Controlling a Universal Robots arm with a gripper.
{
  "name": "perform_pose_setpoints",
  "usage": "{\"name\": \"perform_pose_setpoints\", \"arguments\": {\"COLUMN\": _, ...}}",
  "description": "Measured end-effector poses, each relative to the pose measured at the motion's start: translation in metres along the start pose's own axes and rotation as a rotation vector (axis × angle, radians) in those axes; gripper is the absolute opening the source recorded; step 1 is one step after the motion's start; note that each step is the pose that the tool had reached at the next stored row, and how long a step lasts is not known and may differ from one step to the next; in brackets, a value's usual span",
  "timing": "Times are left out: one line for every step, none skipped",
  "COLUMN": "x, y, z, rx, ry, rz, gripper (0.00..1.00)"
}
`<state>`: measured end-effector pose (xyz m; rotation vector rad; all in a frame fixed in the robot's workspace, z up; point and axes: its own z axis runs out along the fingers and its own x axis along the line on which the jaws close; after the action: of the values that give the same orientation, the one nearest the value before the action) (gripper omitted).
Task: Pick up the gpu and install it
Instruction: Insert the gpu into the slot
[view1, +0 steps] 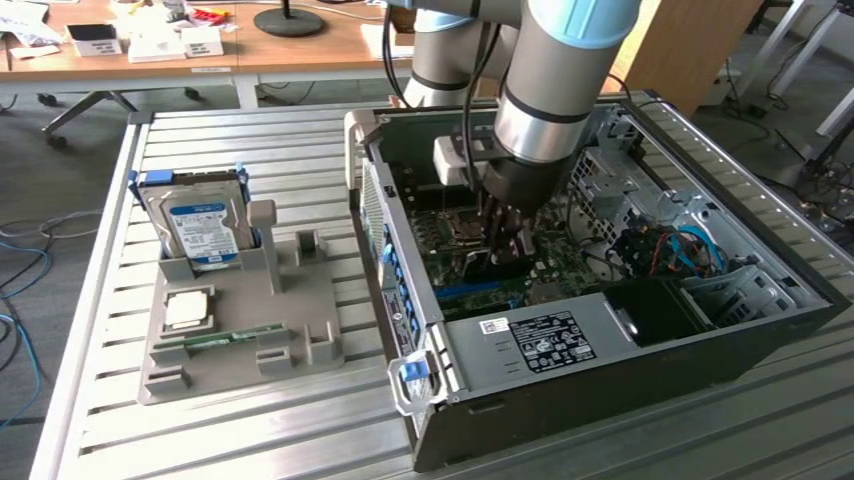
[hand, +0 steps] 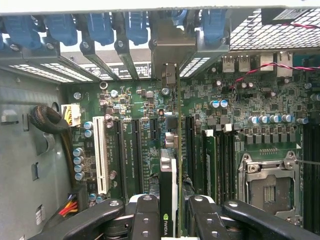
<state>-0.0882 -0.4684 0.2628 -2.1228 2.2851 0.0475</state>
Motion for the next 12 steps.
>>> {"name": "perform_pose_setpoints", "arguments": {"x": 0.0000, "y": 0.0000, "z": 0.0001, "rx": -0.0001, "ry": 0.0001, "rz": 0.000, "gripper": 0.27}}
{"name": "perform_pose_setpoints", "arguments": {"x": 0.0000, "y": 0.0000, "z": 0.0002, "rx": 0.0000, "ry": -0.0001, "rz": 0.000, "gripper": 0.27}}
{"name": "perform_pose_setpoints", "arguments": {"x": 0.0000, "y": 0.0000, "z": 0.0002, "rx": 0.0000, "ry": -0.0001, "rz": 0.000, "gripper": 0.27}}
{"name": "perform_pose_setpoints", "arguments": {"x": 0.0000, "y": 0.0000, "z": 0.0002, "rx": 0.0000, "ry": -0.0001, "rz": 0.000, "gripper": 0.27}}
{"name": "perform_pose_setpoints", "arguments": {"x": 0.0000, "y": 0.0000, "z": 0.0002, "rx": 0.0000, "ry": -0.0001, "rz": 0.000, "gripper": 0.27}}
{"name": "perform_pose_setpoints", "arguments": {"x": 0.0000, "y": 0.0000, "z": 0.0002, "rx": 0.0000, "ry": -0.0001, "rz": 0.000, "gripper": 0.27}}
{"name": "perform_pose_setpoints", "arguments": {"x": 0.0000, "y": 0.0000, "z": 0.0008, "rx": 0.0001, "ry": -0.0005, "rz": 0.000, "gripper": 0.27}}
{"name": "perform_pose_setpoints", "arguments": {"x": 0.0000, "y": 0.0000, "z": 0.0015, "rx": 0.0002, "ry": -0.0005, "rz": 0.000, "gripper": 0.27}}
{"name": "perform_pose_setpoints", "arguments": {"x": 0.0000, "y": 0.0000, "z": 0.0022, "rx": 0.0001, "ry": -0.0002, "rz": 0.000, "gripper": 0.27}}
{"name": "perform_pose_setpoints", "arguments": {"x": 0.0001, "y": 0.0000, "z": 0.0029, "rx": 0.0000, "ry": -0.0001, "rz": 0.000, "gripper": 0.27}}
{"name": "perform_pose_setpoints", "arguments": {"x": 0.0001, "y": 0.0000, "z": 0.0036, "rx": 0.0000, "ry": -0.0002, "rz": 0.000, "gripper": 0.27}}
{"name": "perform_pose_setpoints", "arguments": {"x": 0.0001, "y": 0.0000, "z": 0.0044, "rx": 0.0000, "ry": -0.0003, "rz": 0.000, "gripper": 0.27}}
